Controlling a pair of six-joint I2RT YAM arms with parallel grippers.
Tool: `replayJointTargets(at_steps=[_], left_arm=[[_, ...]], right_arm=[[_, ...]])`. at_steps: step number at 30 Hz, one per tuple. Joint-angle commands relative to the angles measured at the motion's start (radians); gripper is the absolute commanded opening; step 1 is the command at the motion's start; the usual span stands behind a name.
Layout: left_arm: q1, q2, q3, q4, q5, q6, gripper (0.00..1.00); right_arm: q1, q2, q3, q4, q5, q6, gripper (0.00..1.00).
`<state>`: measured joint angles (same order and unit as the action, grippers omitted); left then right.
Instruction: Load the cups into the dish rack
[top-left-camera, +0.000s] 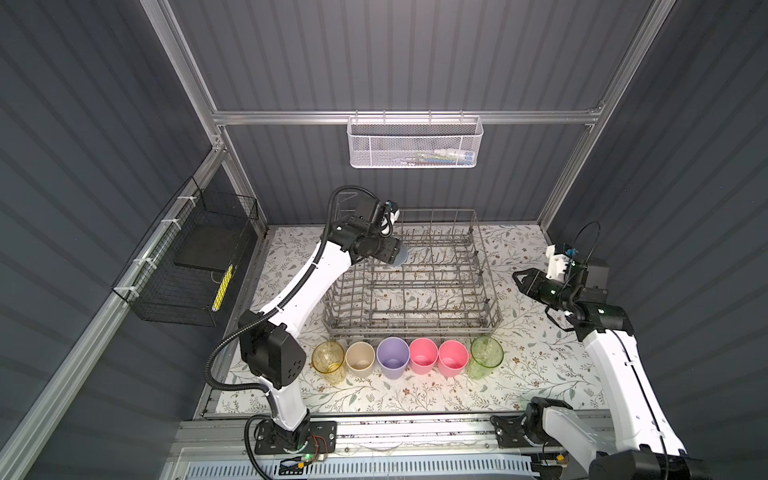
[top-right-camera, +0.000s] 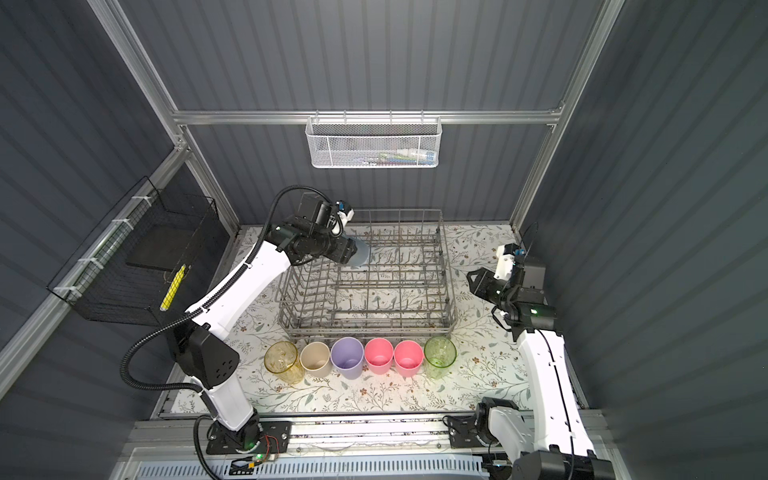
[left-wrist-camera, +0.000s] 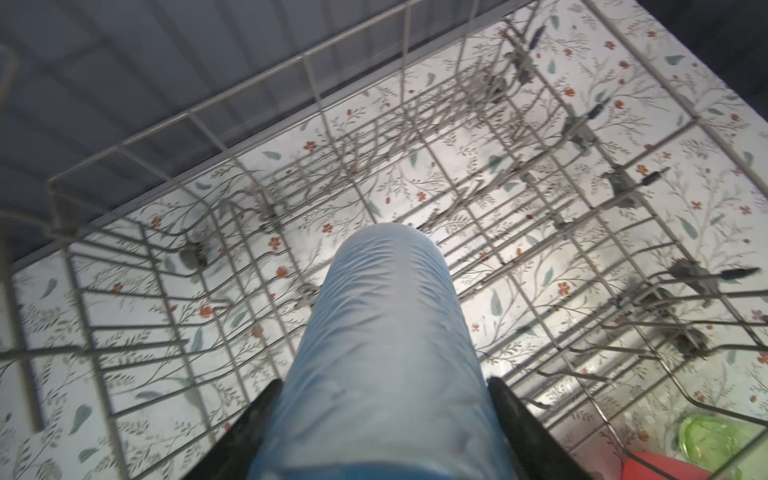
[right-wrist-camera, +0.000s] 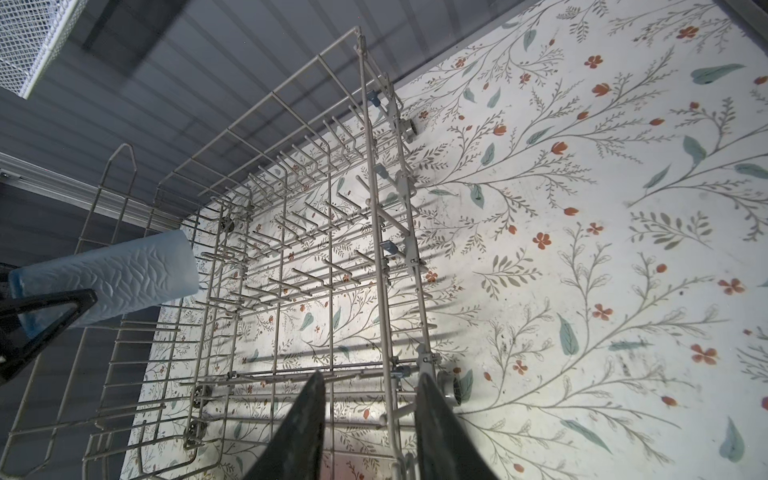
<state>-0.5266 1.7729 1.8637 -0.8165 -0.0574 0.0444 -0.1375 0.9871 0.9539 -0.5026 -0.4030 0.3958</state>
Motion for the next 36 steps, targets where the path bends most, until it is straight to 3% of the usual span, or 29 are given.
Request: replayJointTargets(at_steps=[1,36], left_arm=[[0.011,-0.063,-0.010,-0.031,-0.026,-0.011,0.29],[0.002,0.068,-0.010,-0.144,0.035,-0.015,0.29]], right_arm=[[-0.003,0.006,-0.007,0.008,-0.003,-0.012,0.38],[-0.002,0.051,-0.036,0.047,-0.025,0.009,0.38]])
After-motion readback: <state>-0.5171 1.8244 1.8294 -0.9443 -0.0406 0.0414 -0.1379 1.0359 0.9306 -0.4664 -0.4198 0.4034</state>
